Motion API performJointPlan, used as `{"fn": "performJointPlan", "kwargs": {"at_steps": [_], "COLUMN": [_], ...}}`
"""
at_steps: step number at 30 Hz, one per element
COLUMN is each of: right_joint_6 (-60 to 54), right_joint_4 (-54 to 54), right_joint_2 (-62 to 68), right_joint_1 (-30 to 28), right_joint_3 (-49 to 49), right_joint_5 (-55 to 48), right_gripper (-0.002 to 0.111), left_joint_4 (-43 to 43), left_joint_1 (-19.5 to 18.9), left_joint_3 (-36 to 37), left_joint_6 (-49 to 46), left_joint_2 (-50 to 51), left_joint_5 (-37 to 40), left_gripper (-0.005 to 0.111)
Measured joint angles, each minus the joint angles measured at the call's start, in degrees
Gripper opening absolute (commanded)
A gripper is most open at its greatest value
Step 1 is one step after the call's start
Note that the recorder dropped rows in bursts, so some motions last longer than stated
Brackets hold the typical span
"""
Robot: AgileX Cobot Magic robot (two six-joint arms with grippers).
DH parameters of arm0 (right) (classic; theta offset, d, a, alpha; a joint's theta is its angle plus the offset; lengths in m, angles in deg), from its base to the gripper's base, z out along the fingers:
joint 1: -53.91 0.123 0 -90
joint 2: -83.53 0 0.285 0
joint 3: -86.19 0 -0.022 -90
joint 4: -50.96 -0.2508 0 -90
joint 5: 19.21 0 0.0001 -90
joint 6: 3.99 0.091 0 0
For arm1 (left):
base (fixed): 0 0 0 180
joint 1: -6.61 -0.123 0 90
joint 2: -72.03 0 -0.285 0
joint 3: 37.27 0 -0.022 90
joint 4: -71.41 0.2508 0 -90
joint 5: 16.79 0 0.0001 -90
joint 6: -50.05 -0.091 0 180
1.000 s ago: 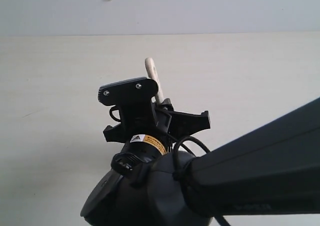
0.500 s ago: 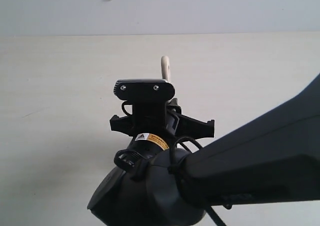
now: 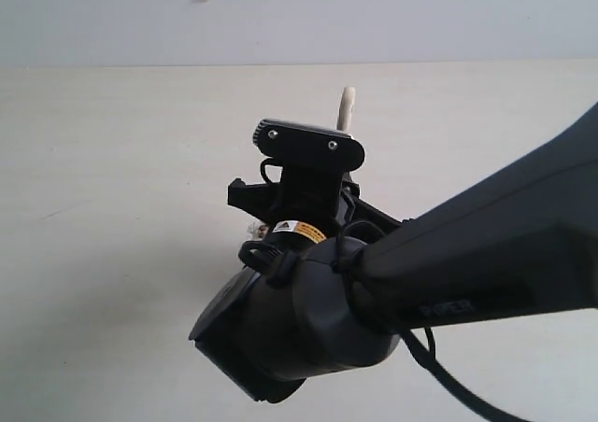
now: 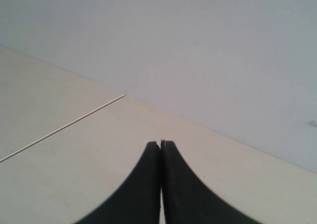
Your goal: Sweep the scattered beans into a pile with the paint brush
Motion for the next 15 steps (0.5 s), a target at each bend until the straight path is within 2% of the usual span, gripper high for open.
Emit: {"fn": "performJointPlan", "kwargs": {"at_steps": [7,15], "right_joint_6": [3.20,1.16], "right_joint_4": [2.34,0.41], "right_joint_2": [0.08,-0.39], "right_joint_1": [-1.30,-1.52], "right_joint_3": [-1.55,-2.83], "right_joint_5": [-2.02,-1.17], "right_gripper": [0.000,0.000], "left_joint_4": [0.00,0.00], "left_joint_1": [0.00,0.00], "left_joint_3": [0.00,0.00], "left_joint_6": [0.00,0.00], "left_joint_2": [0.00,0.00], "left_joint_5": [0.00,0.00], "left_gripper": [0.000,0.000]}}
